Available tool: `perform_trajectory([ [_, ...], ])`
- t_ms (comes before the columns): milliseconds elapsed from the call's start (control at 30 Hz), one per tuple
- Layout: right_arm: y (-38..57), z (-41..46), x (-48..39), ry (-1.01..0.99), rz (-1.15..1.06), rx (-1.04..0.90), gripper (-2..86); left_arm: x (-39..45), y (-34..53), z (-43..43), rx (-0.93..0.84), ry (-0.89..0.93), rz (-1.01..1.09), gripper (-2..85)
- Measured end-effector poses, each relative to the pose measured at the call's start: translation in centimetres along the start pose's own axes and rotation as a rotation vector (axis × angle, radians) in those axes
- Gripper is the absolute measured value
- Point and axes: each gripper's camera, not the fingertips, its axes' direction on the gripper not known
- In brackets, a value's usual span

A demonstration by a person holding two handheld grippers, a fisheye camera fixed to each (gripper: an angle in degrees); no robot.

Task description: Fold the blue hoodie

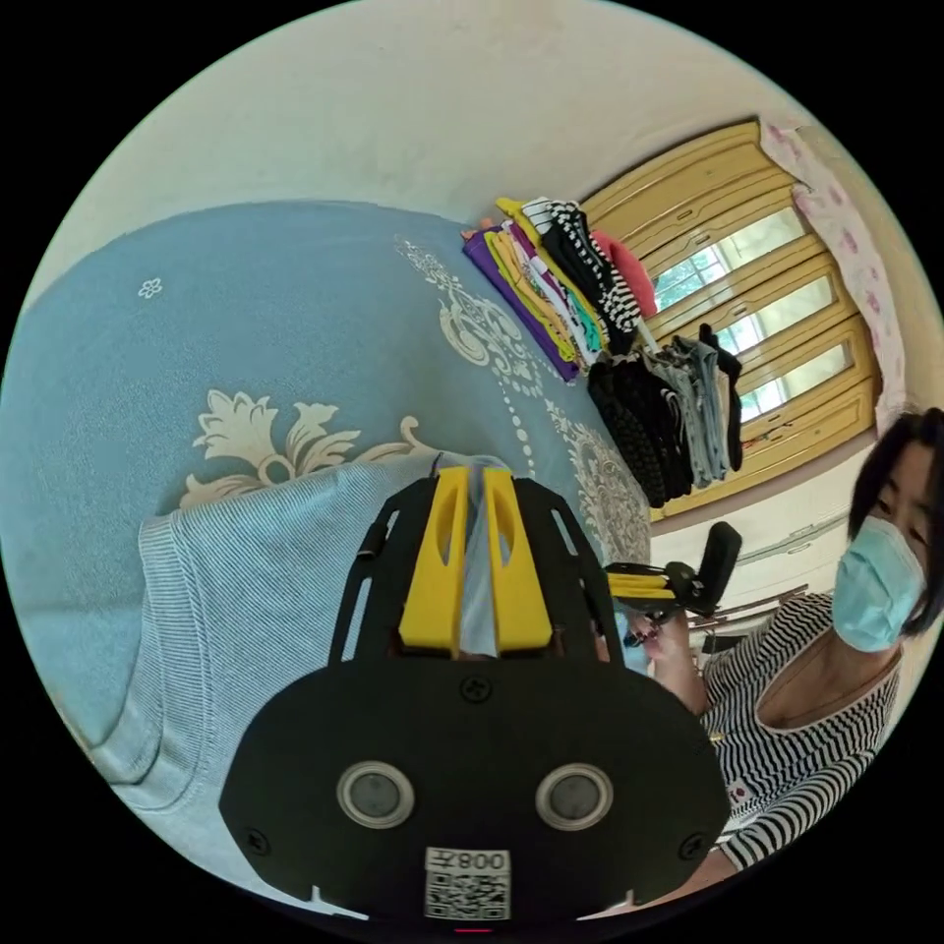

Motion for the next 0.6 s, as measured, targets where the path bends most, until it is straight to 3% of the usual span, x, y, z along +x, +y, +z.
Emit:
perform_trajectory([
  [67,0.0,0.1,-0.1,0.008,-0.005,-0.002,2.2,-0.4,0.8,0.7,-0.035,0.122,-0.006,6.5],
  [200,-0.1,0.1,0.1,0.005,-0.004,-0.003,2.2,0.4,1.4,2.5,-0.144,0.042,0.002,4.0],
  [333,0.1,-0.3,0.7,-0.018,0.017,0.011,2.1,1.8,3.2,0.2,-0.045,-0.031,0.032,2.7],
  [500,0.2,-0.4,1.5,-0.066,0.054,0.028,1.5,1.8,5.3,1.1,-0.109,-0.136,0.0,2.3],
  [600,0.4,-0.9,1.9,-0.09,0.075,0.056,0.8,3.1,6.6,-0.3,-0.005,-0.129,0.045,2.2],
])
